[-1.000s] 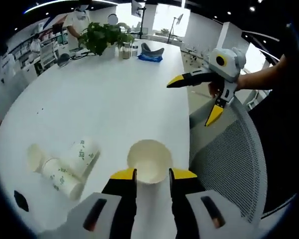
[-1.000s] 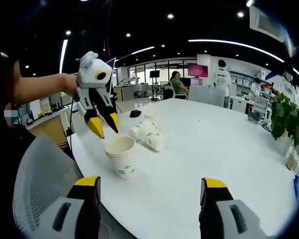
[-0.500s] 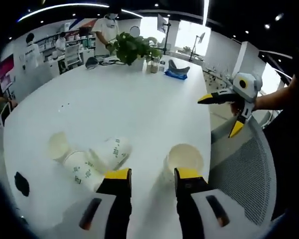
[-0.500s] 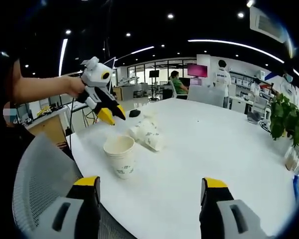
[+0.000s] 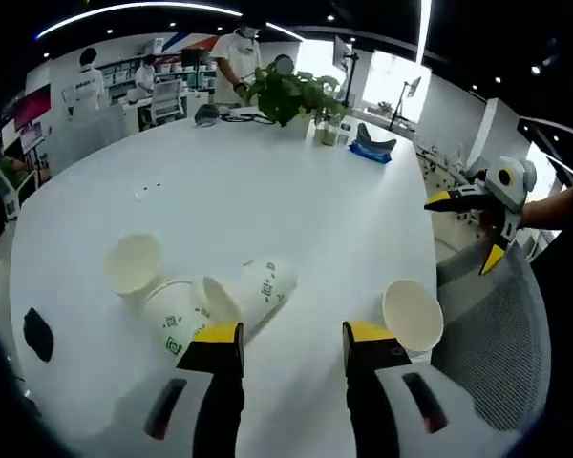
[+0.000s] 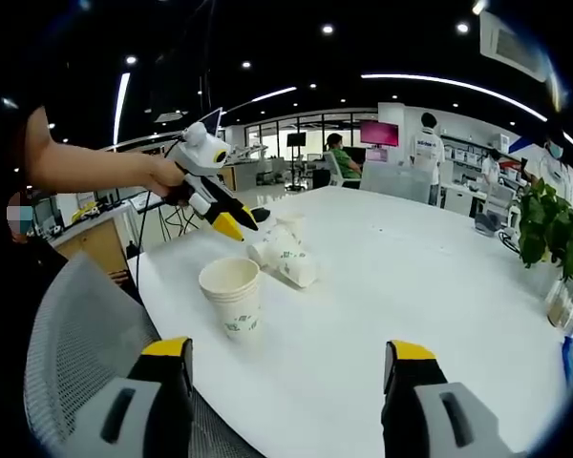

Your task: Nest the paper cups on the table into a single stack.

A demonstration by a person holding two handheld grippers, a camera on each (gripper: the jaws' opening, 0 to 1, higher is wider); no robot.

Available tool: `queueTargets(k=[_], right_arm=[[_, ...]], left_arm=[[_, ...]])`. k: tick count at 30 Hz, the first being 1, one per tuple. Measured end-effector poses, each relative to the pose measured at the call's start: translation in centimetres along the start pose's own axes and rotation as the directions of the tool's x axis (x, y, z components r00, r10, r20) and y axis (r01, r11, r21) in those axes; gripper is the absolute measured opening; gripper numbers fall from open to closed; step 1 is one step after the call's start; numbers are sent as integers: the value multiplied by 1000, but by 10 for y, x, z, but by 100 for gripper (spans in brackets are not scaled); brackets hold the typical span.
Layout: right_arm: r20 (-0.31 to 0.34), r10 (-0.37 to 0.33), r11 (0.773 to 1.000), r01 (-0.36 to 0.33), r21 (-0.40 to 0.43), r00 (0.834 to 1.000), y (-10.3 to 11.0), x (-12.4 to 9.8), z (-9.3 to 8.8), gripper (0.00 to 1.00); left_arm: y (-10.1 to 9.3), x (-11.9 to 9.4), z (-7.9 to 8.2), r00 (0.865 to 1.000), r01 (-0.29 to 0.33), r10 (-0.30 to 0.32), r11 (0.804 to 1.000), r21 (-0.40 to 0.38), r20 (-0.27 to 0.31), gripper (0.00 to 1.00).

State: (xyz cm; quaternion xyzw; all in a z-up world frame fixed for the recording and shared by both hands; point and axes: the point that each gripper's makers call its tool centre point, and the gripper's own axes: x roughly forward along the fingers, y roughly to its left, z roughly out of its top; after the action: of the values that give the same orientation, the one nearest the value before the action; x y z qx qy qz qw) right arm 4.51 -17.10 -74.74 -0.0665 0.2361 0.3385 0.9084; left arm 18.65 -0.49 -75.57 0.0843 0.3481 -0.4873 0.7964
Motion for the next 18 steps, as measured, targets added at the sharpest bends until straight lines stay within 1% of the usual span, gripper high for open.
queueTargets(k=[1,4,6,7,8,11,18], right_arm=[[0,0,1000,0,0,1000,0,0,0,83],[-5,1,1000,-1,0,1000,0,0,-1,83],[-7,-1,1000,1,0,1000,0,1,-1,83],[-8,-1,1000,1,0,1000,0,1,-1,83],[-7,-2,1000,2,1,1000,0,1,-1,83],[-9,-6,1000,6,6,1000,-1,1,-1,83],[-17,-8,1000,8,11,1000,0,1,-2,82]], left_arm=[[0,1,0,1000,2,-2,1000,-5,2,40],[9,7,0,1000,7,-6,999,-44,12,40],[10,12,-2,1000,22,-21,996,-83,18,40],[16,17,-5,999,41,-38,992,-119,26,40],[20,19,-4,999,37,-34,991,-129,31,40],[22,22,-1,999,36,-30,989,-140,43,39],[28,26,-3,999,29,-24,988,-151,38,34]])
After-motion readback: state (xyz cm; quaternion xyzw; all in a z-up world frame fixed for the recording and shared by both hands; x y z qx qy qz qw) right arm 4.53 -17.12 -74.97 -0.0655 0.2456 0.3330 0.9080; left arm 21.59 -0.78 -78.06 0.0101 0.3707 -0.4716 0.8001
